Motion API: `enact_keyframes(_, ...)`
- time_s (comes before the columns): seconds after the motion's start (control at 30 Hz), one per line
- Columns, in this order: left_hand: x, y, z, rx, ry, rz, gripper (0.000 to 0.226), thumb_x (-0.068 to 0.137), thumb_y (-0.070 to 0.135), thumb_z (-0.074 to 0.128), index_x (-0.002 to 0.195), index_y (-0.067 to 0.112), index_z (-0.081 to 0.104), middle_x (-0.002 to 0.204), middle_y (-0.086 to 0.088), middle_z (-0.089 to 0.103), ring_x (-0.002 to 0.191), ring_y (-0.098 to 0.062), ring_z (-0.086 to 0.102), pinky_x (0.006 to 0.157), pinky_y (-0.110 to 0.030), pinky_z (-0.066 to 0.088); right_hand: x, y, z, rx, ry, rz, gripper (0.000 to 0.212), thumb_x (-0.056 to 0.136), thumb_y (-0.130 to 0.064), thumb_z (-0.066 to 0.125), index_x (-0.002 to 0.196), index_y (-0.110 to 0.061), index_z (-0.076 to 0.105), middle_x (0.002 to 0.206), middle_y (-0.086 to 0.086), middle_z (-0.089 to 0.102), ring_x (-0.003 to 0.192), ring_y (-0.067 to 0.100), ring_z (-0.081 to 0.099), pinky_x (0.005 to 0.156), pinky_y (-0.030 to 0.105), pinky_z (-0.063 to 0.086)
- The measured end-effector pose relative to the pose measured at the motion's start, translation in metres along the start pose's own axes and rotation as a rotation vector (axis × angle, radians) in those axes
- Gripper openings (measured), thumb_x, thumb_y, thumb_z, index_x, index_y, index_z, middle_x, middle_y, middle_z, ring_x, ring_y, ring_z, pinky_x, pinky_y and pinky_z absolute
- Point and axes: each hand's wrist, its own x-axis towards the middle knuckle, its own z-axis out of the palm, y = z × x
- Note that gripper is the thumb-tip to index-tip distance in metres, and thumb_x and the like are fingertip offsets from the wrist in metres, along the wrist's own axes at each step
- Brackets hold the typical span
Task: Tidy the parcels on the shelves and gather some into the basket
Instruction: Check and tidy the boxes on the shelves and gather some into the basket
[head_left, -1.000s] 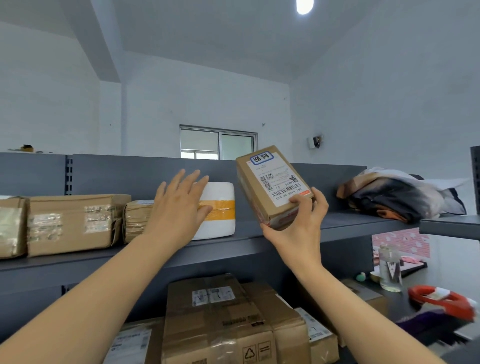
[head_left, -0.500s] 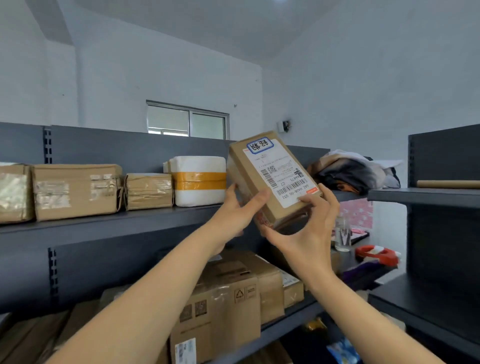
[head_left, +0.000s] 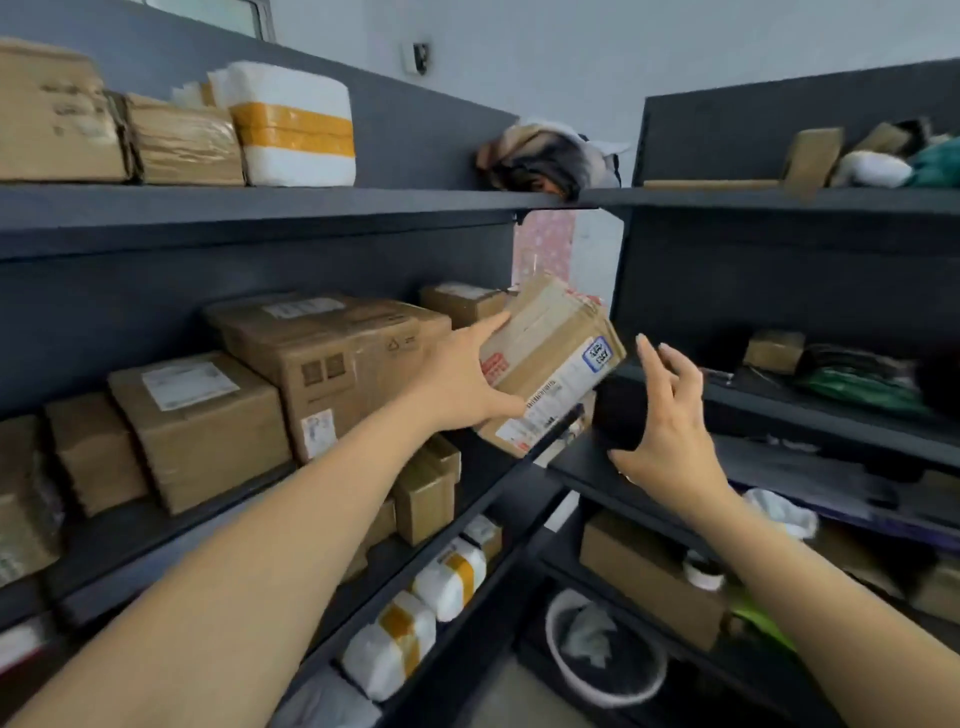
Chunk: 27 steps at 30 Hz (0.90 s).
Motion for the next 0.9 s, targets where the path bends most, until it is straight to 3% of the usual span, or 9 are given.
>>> enact_keyframes(0.1,-0.008,0.012,0.034,-0.050,-0.164,0.022,0.102,0.068,0.032,0.082,0.149,0.033,0.020,0.141,0.007,0.038,0.121,-0.010,0.040,0.087,-0.023,0.035,-0.029,0.022,-0.031,-0.175,-0.008,-0.054,0.118,0.065,-0.010,0.082,0.147,-0.039,0.003,0.153,-0.008,0.000,0.140,0.022,0.012,0.105,0.039,0.036)
enact_keyframes(0.17,-0.010,0.024,0.060,-0.057,-0.274,0.045,0.103,0.068,0.032,0.082,0.150,0.034,0.019,0.144,0.008,0.035,0.123,-0.009,0.038,0.088,-0.022,0.035,-0.048,0.035,-0.050,-0.288,-0.011,-0.135,0.115,0.063,-0.009,0.082,0.148,-0.032,0.009,0.155,0.000,0.004,0.141,0.028,0.013,0.109,0.042,0.028)
enact_keyframes(0.3,-0.018,0.064,0.116,-0.011,-0.503,0.127,0.101,0.068,0.033,0.081,0.148,0.037,0.020,0.140,0.010,0.037,0.113,-0.006,0.040,0.085,-0.023,0.038,-0.097,0.065,-0.087,-0.552,-0.136,-0.217,0.115,0.056,-0.013,0.084,0.147,-0.028,0.016,0.154,0.007,0.011,0.140,0.039,0.016,0.107,0.057,0.031)
enact_keyframes(0.4,-0.028,0.102,0.161,-0.021,-0.632,0.192,0.094,0.070,0.032,0.080,0.147,0.037,0.026,0.133,0.013,0.038,0.111,-0.005,0.042,0.084,-0.021,0.038,-0.142,0.099,-0.120,-0.711,-0.223,-0.246,0.112,0.054,-0.022,0.085,0.146,-0.027,0.021,0.148,0.009,0.023,0.135,0.040,0.023,0.104,0.061,0.032)
enact_keyframes(0.53,-0.048,0.161,0.228,-0.124,-0.769,0.216,0.088,0.072,0.026,0.079,0.145,0.036,0.032,0.133,0.012,0.042,0.113,-0.008,0.048,0.084,-0.023,0.046,-0.206,0.143,-0.182,-0.846,-0.239,-0.168,0.112,0.045,-0.020,0.082,0.143,-0.023,0.027,0.140,0.012,0.032,0.131,0.038,0.030,0.103,0.063,0.032)
enact_keyframes(0.6,-0.059,0.194,0.266,-0.161,-0.809,0.214,0.086,0.071,0.024,0.079,0.143,0.037,0.034,0.132,0.012,0.044,0.113,-0.008,0.050,0.087,-0.025,0.047,-0.236,0.165,-0.215,-0.863,-0.268,-0.113,0.114,0.040,-0.020,0.081,0.142,-0.021,0.029,0.139,0.012,0.033,0.131,0.037,0.031,0.104,0.062,0.030)
enact_keyframes(0.73,-0.086,0.264,0.337,-0.245,-0.852,0.212,0.072,0.074,0.023,0.077,0.137,0.034,0.044,0.122,0.011,0.050,0.104,-0.006,0.054,0.078,-0.019,0.047,-0.291,0.210,-0.282,-0.860,-0.324,0.030,0.113,0.042,-0.032,0.083,0.142,-0.020,0.031,0.137,0.011,0.037,0.130,0.033,0.032,0.107,0.056,0.029)
enact_keyframes(0.9,-0.115,0.315,0.416,-0.323,-0.690,0.206,0.053,0.078,0.036,0.074,0.128,0.028,0.056,0.134,0.007,0.047,0.118,-0.011,0.049,0.100,-0.033,0.043,-0.351,0.257,-0.333,-0.678,-0.318,0.314,0.112,0.046,-0.040,0.076,0.143,-0.020,0.024,0.134,0.009,0.039,0.127,0.032,0.034,0.103,0.049,0.040)
